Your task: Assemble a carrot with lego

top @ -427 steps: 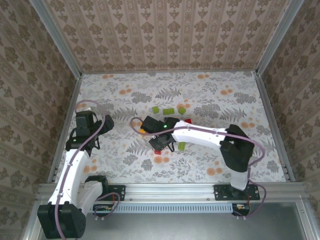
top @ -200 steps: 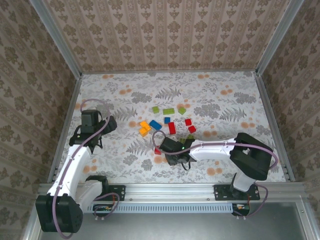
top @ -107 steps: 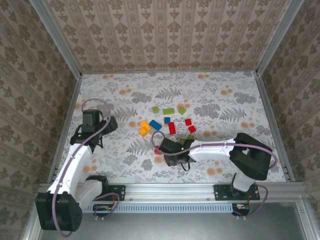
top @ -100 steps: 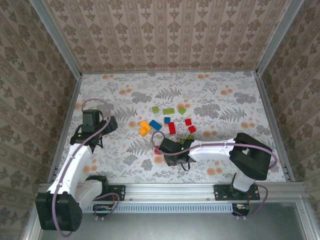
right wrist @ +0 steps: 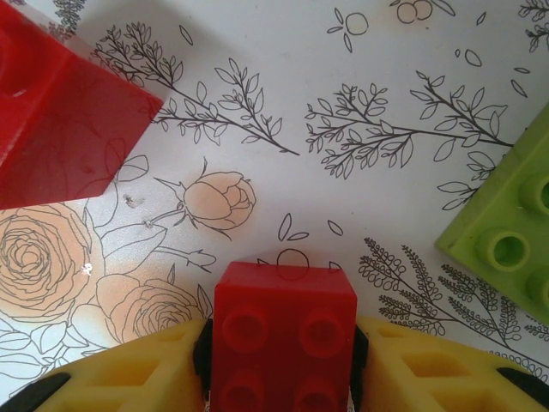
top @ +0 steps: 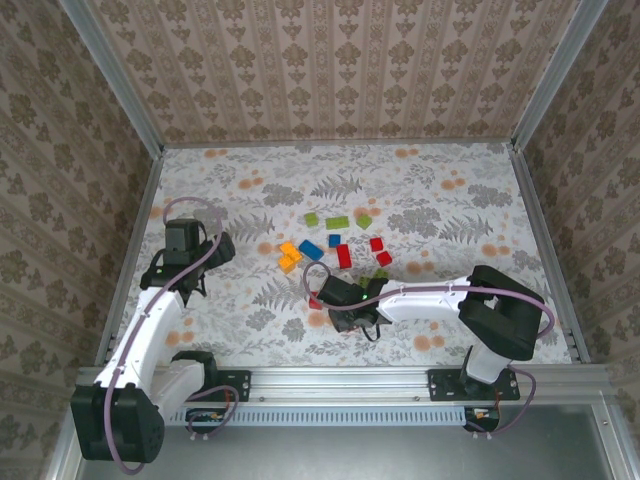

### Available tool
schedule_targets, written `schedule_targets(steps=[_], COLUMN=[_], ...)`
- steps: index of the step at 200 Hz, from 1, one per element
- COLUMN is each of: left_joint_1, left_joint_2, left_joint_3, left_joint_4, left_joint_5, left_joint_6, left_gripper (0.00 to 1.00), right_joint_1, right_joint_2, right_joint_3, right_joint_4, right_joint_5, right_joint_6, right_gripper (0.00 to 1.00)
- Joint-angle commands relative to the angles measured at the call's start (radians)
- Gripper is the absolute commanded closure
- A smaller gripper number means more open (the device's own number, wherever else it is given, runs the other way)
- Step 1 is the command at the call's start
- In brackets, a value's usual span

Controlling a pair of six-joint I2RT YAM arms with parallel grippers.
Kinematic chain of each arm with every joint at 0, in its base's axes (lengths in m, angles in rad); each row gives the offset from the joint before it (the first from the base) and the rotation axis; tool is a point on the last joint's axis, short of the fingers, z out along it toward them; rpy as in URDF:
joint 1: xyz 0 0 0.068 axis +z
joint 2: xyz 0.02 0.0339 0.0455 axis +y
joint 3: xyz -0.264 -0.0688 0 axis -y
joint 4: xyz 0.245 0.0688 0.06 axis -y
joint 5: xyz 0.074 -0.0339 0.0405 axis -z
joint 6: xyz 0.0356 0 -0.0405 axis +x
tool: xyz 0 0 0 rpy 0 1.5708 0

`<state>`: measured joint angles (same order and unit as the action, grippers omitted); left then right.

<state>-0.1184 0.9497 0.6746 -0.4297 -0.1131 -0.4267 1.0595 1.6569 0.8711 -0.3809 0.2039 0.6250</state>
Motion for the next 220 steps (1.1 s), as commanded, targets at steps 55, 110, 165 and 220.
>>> schedule_targets(steps=[55,110,165,220], left_joint_1=[-0.013,-0.026,-0.039,-0.042], left_joint_2=[0.013,0.012,0.009,-0.005], left_joint_3=[0.037,0.043,0.050,0.049], left_joint_4=[0.003,0.002,-0.005,-0.020], left_joint_5=[-0.012,-0.011,-0.032,-0.050], left_joint_6=[0.016,0.026,0.037,0.034], left_gripper=[0.05,0.05,0.05,0.05], right_joint_1=[0.000,-0.004,-0.004,0.011], right_joint_2=[-0.026,-0.053,-0.167,-0.084], right_joint_3=[0.036,0.045,0.082,0.201], right_joint_4=[-0.083,-0.122,-0.195,-0.114], right_joint_5=[-0.012,0.002,-0.019,-0.046], right_joint_6=[-0.024,-0.023,0.094,0.268], right_gripper=[0.57,0.65,0.69,0.70])
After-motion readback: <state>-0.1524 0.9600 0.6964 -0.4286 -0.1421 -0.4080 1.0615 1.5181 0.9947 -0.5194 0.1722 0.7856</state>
